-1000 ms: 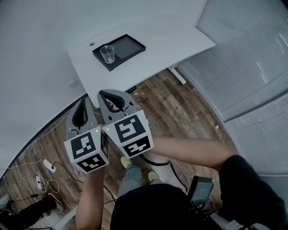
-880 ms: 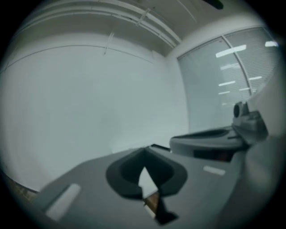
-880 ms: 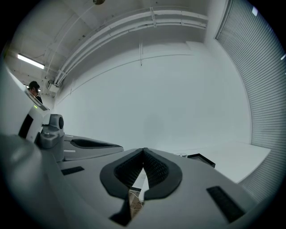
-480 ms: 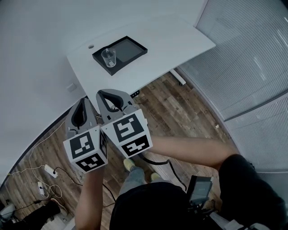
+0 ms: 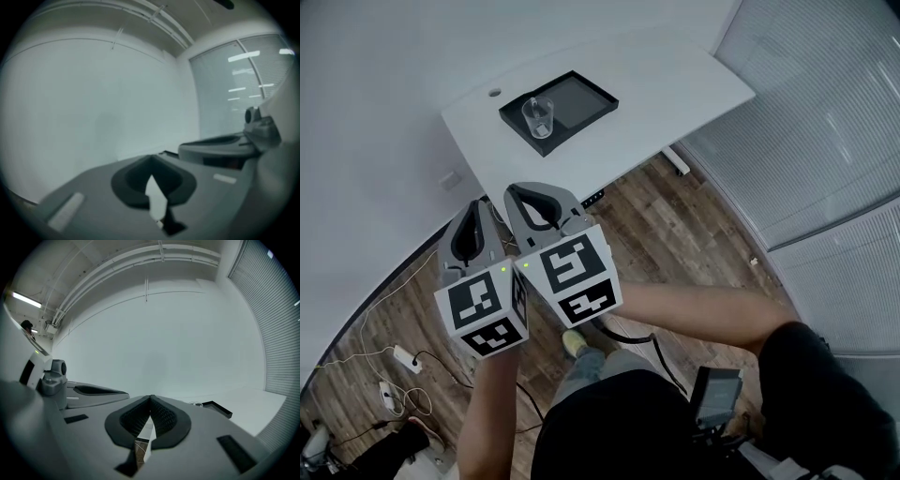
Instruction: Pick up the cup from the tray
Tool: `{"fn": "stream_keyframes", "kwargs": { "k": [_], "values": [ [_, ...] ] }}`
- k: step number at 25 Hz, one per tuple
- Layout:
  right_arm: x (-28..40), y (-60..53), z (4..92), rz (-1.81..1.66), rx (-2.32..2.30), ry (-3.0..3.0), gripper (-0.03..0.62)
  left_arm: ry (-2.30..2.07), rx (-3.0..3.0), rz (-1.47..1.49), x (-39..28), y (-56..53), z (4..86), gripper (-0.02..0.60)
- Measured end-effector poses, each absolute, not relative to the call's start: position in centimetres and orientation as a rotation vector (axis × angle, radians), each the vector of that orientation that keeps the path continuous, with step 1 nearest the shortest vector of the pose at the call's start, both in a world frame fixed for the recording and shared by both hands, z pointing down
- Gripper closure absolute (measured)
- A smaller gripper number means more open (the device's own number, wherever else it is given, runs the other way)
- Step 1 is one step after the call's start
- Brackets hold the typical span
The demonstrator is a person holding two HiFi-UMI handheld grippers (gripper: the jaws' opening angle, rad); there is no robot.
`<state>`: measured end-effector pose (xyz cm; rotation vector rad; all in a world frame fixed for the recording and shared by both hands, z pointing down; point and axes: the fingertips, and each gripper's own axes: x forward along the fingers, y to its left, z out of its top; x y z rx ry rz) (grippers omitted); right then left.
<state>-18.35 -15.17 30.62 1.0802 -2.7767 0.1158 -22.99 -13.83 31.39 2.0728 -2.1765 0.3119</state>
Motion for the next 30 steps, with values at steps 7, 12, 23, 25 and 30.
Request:
{"fn": "stream_keyframes", "kwargs": {
  "k": [7, 12, 23, 25, 30],
  "values": [
    [-20.2, -15.5, 30.6, 0.097, 1.051, -2.777, 0.588, -2.185, 2.06, 0.292, -24.7, -14.1, 31.4, 0.581],
    [-20.7, -16.4, 30.6, 0.101, 1.047, -2.78, 0.588, -2.188, 2.058, 0.293, -25.2, -15.0, 31.4, 0.581],
    [-20.6, -20.9, 31.1, 0.125, 1.042, -2.778, 0.588, -2.177, 2.069, 0.311, -24.9, -19.6, 31.7, 0.581],
    [-20.5, -22.0, 30.9, 0.13, 1.039, -2.783, 0.588, -2.178, 2.073, 0.313, -24.8, -20.7, 31.5, 0.581],
    [-20.5, -25.0, 30.8, 0.142, 1.023, -2.796, 0.588, -2.189, 2.069, 0.33, -24.8, -23.7, 31.3, 0.581]
  ]
}}
